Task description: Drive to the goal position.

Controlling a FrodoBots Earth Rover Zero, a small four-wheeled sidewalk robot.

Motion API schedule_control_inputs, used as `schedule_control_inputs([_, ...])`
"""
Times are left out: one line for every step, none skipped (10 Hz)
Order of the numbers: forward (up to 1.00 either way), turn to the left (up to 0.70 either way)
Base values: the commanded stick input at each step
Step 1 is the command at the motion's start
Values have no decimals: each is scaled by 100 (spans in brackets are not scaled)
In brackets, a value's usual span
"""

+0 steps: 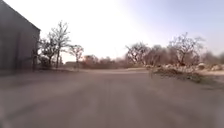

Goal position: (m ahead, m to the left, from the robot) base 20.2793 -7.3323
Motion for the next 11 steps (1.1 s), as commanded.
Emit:
schedule_control_inputs([70, 0])
schedule_control_inputs([70, 0])
schedule_control_inputs([70, 0])
schedule_control_inputs([70, 0])
schedule_control_inputs([70, 0])
schedule_control_inputs([70, 0])
schedule_control_inputs([70, 0])
schedule_control_inputs([70, 0])
schedule_control_inputs([70, 0])
schedule_control_inputs([70, 0])
schedule_control_inputs([70, 0])
